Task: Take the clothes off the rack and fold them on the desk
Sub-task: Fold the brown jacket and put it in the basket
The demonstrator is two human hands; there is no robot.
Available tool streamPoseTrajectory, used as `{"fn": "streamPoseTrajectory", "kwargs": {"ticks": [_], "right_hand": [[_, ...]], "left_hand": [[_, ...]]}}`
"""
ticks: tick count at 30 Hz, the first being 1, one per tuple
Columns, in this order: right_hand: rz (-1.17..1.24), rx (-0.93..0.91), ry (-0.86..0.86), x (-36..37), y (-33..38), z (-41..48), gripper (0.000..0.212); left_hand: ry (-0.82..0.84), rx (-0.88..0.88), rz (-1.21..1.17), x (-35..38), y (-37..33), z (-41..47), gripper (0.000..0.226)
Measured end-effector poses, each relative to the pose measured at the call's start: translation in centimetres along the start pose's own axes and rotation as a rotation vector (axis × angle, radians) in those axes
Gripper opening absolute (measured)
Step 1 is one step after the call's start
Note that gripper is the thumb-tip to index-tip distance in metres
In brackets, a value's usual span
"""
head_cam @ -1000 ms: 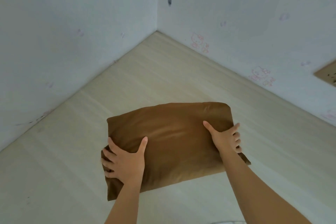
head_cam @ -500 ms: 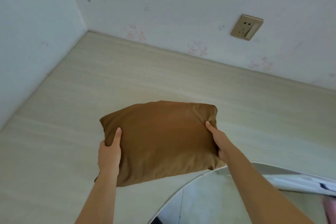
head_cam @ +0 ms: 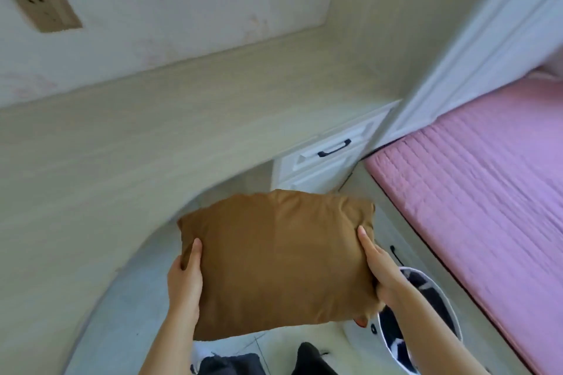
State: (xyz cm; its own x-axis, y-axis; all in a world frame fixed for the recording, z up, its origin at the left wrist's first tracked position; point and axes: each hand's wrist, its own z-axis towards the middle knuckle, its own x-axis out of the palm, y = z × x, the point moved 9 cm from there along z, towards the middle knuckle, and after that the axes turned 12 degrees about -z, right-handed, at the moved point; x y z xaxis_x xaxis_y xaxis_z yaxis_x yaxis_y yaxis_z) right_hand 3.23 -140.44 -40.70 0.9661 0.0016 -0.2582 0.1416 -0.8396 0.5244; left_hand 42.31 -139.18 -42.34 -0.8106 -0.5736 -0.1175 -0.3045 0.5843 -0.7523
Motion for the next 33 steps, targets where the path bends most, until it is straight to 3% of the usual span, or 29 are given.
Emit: {"fn": "streamPoseTrajectory", "kwargs": {"ticks": [5, 12, 16, 18, 21, 23, 26, 30, 33], "right_hand": [[0.218, 0.145, -0.152, -13.5, -12.1, -0.7, 0.059], [0.409, 0.308, -0.256, -23.6, -25.4, 0.4, 0.094], [0.469, 0.355, -0.310, -27.3, -30.8, 3.4, 0.101], [0.500, 0.376, -0.364, -28.8, -33.3, 5.5, 0.094], [0.523, 0.373, -0.444, -30.4, -35.3, 8.3, 0.063], [0.537, 0.383, -0.493, -31.5, -37.6, 10.9, 0.049], [0.539, 0.401, -0.575, -32.0, -40.7, 14.2, 0.047], [0.502, 0.451, -0.672, -29.6, -44.2, 19.2, 0.048], [0.385, 0.532, -0.809, -28.1, -46.3, 22.2, 0.045]], "left_hand": [[0.187, -0.097, 0.191, 12.9, 8.4, -5.9, 0.064], [0.373, -0.185, 0.438, 27.1, 18.7, -10.4, 0.054], [0.486, -0.222, 0.538, 35.5, 24.2, -10.5, 0.058], [0.544, -0.250, 0.596, 39.4, 27.4, -10.2, 0.055], [0.608, -0.263, 0.666, 44.0, 30.8, -9.5, 0.058], [0.649, -0.226, 0.701, 47.2, 33.3, -8.6, 0.058], [0.716, -0.121, 0.786, 51.3, 37.3, -8.0, 0.058], [0.666, 0.160, 0.995, 53.9, 42.9, -8.2, 0.075], [0.628, 0.300, 1.054, 54.6, 46.4, -8.7, 0.046]]}}
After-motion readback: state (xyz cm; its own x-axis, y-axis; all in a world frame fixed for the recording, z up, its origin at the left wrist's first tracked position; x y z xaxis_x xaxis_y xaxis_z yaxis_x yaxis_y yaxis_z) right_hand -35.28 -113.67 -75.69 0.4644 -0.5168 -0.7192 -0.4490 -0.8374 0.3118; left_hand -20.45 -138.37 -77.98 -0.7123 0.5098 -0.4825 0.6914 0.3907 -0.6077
